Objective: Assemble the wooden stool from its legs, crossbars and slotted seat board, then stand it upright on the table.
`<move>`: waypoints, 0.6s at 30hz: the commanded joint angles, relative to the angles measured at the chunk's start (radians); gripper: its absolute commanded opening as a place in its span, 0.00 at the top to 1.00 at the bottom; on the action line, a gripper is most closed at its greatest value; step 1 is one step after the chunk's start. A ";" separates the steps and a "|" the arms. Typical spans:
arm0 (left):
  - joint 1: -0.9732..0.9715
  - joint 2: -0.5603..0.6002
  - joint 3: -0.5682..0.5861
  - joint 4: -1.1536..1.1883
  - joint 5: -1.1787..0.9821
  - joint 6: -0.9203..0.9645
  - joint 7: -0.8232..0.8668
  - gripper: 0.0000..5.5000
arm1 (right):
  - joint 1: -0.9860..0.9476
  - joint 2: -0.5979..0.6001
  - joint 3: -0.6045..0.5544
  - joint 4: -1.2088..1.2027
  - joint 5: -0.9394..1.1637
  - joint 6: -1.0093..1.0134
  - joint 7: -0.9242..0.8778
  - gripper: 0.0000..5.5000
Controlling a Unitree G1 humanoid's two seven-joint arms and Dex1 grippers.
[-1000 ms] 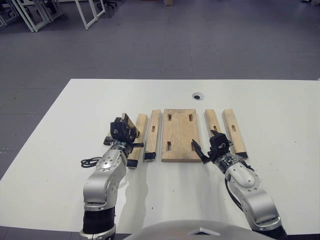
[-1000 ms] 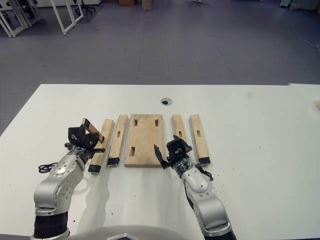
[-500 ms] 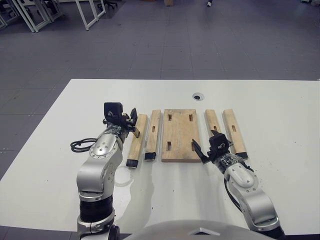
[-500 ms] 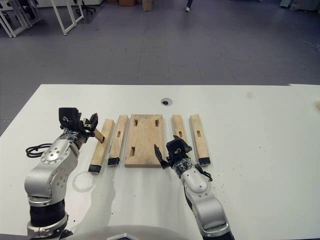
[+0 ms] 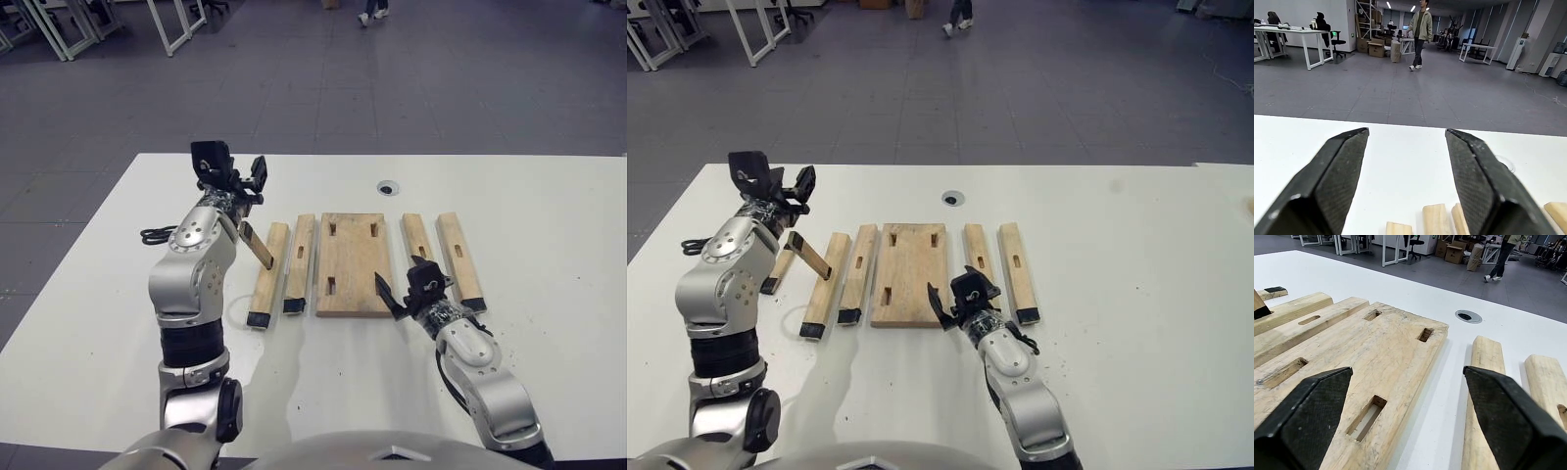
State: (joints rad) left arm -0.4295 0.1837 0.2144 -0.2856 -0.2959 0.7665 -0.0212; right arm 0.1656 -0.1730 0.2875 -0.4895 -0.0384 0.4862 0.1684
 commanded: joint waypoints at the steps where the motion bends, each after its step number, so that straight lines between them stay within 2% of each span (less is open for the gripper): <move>1: -0.115 0.025 0.079 -0.194 -0.051 0.129 0.062 0.47 | -0.015 -0.006 -0.005 0.001 -0.003 0.000 0.011 0.24; 4: -0.011 0.006 0.054 -0.218 -0.036 0.164 0.071 0.47 | -0.015 -0.006 -0.008 0.000 -0.004 0.002 0.011 0.24; 9: 0.155 -0.027 -0.034 0.045 0.042 -0.034 0.022 0.47 | -0.031 0.000 -0.009 0.014 -0.003 -0.002 0.012 0.24; 13: 0.105 -0.019 0.000 0.093 0.032 -0.138 0.010 0.47 | -0.029 0.006 -0.020 0.016 0.002 0.000 0.005 0.24; 18: -0.082 -0.008 0.052 -0.149 -0.086 -0.121 0.022 0.47 | -0.010 0.004 -0.027 0.002 0.002 0.004 0.005 0.24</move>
State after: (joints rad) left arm -0.4611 0.1696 0.2525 -0.3428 -0.3387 0.6166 -0.0049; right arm 0.1464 -0.1725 0.2656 -0.4786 -0.0370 0.4844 0.1766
